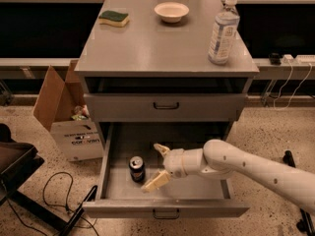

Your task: Place pepsi can into middle drawer

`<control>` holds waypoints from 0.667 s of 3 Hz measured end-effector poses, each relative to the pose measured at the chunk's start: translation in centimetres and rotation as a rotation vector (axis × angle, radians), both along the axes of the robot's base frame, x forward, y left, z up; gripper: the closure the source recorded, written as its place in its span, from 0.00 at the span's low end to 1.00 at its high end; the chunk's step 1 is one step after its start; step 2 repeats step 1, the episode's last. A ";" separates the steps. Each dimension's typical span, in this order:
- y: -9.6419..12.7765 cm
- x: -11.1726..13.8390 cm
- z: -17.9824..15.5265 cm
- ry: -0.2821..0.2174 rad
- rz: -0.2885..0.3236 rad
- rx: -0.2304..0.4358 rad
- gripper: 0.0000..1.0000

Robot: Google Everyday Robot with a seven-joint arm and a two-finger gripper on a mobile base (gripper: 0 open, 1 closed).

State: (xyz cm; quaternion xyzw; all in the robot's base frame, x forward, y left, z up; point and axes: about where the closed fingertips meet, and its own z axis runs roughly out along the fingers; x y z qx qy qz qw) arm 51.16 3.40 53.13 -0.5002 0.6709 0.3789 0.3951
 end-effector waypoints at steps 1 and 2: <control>-1.0 -4.4 3.2 0.132 0.099 -0.121 0.00; -1.0 -4.4 3.2 0.132 0.099 -0.121 0.00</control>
Offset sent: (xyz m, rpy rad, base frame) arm 0.0000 0.0000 0.0000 0.0000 0.0000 0.0000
